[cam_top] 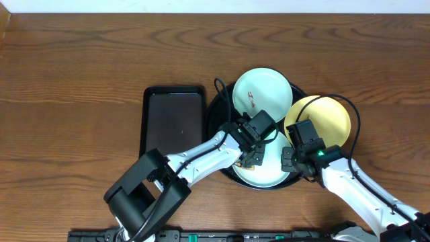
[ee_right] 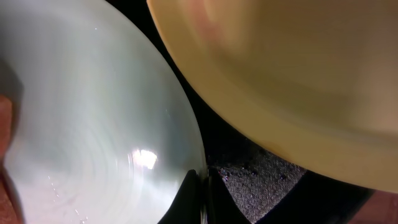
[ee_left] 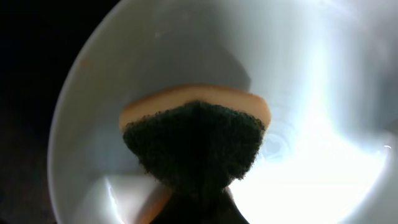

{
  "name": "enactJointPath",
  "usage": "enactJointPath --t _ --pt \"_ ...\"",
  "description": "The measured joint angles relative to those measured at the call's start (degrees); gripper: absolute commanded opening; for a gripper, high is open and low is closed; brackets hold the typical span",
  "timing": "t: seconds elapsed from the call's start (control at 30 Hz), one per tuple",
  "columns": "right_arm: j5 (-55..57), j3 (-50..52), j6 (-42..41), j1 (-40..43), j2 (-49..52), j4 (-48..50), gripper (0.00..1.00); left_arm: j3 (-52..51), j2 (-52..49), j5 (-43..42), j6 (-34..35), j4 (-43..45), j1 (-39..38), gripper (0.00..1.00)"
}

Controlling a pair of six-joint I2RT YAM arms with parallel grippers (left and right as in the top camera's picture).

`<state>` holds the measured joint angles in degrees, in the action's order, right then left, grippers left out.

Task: Clean dirty plates on tray and stack at the side
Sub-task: 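Scrub the lower pale green plate with the sponge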

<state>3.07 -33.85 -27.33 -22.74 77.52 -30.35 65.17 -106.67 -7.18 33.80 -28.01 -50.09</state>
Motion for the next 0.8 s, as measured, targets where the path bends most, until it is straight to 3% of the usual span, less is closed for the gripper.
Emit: enactJointPath --t 0.27,0.43,0.6,0.8 --pt "0.0 0.0 0.7 0.0 0.0 0.0 0.01 0.0 -0.1 -1.1 1.2 0.6 0.0 0.08" --pt "-0.1 0.0 0.8 0.0 0.0 0.0 0.01 -0.3 -0.8 -5.8 1.2 5.6 0.1 0.07" --pt "-0.1 0.0 0.8 0.0 0.0 0.0 0.01 -0.4 -0.9 -14.9 1.1 9.6 2.0 0.07" --pt "-0.1 0.0 0.8 0.0 0.0 0.0 0.01 -0.4 1.3 -27.4 0.9 11.5 9.7 0.08"
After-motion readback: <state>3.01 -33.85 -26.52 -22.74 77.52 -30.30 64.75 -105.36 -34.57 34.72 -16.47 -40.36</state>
